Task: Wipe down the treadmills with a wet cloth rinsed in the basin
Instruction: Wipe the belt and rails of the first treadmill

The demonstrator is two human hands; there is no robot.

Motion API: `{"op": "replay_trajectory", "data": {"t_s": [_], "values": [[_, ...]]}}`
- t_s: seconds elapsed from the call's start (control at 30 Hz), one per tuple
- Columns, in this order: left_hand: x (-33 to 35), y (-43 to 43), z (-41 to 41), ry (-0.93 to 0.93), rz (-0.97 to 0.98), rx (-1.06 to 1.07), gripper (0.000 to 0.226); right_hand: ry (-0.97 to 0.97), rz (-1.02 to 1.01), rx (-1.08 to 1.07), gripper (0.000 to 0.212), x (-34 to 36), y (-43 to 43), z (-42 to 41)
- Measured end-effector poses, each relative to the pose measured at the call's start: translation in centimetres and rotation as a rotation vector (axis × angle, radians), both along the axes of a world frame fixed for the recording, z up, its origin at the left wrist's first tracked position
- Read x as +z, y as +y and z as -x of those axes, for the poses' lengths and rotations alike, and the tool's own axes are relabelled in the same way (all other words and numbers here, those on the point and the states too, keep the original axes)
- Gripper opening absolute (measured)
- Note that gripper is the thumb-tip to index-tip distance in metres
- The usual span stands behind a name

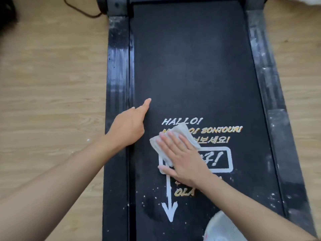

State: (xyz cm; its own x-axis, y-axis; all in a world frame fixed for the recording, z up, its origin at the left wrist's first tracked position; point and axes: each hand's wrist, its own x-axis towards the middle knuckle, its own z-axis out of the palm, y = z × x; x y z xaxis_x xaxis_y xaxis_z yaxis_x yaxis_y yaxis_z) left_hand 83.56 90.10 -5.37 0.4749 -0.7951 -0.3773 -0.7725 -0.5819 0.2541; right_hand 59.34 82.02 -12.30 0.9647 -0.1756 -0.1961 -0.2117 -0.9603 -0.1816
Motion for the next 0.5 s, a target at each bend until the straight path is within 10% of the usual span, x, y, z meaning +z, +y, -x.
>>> {"op": "replay_trajectory", "data": {"t_s": [0.33,0.5], "values": [[-1.0,1.0,2.8,0.158,0.029,0.09,0.084,0.101,-0.043,-0.957,0.104,0.9,-7.8,13.0],[-0.4,2.2,-1.5,0.51,0.04,0.103,0.08,0.091,-0.07,-0.458,0.113,1.2,1.7,1.6]]}}
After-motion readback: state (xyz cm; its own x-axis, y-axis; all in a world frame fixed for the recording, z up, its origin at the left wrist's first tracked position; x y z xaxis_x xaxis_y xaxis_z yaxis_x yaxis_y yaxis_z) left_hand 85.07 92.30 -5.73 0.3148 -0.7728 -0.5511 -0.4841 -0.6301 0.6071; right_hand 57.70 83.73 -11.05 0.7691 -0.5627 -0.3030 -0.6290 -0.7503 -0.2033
